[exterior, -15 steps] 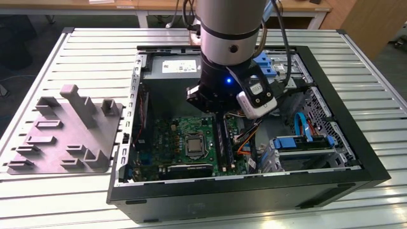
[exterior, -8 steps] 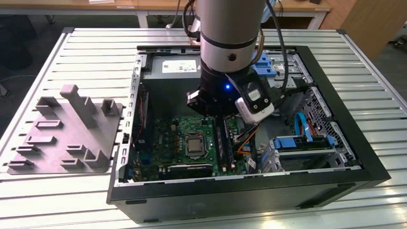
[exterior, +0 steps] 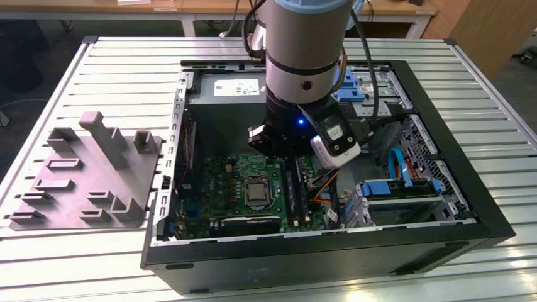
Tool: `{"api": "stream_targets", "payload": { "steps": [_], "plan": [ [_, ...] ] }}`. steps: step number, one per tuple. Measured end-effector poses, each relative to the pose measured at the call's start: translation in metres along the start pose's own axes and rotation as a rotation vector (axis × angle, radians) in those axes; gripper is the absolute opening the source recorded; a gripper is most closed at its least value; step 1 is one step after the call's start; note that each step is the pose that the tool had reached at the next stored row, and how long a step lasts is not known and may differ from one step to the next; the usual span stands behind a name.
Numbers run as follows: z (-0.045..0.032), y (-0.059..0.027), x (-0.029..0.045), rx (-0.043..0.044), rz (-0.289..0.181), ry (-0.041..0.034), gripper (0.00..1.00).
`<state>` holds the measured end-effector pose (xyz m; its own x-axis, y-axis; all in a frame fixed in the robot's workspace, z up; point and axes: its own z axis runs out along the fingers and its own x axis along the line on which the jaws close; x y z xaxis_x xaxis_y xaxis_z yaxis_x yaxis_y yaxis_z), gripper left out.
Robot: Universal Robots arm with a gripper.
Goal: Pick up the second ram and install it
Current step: 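Insert the second ram into the second slot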
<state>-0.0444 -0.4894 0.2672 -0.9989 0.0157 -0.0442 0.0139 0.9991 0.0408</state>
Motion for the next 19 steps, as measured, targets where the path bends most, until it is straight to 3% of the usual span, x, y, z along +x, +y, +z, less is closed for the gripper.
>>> {"api": "stream_targets", "payload": {
  "steps": [6,12,19],
  "plan": [
    [0.0074,-0.0003,-0.0001,-0.0001,-0.004,0.0002,0.11],
    [0.0082,-0.0003,-0.0002,-0.0001,-0.004,0.0002,0.11],
    [0.0116,-0.0004,-0.0065,-0.0003,-0.004,0.0002,0.11]
  ]
}}
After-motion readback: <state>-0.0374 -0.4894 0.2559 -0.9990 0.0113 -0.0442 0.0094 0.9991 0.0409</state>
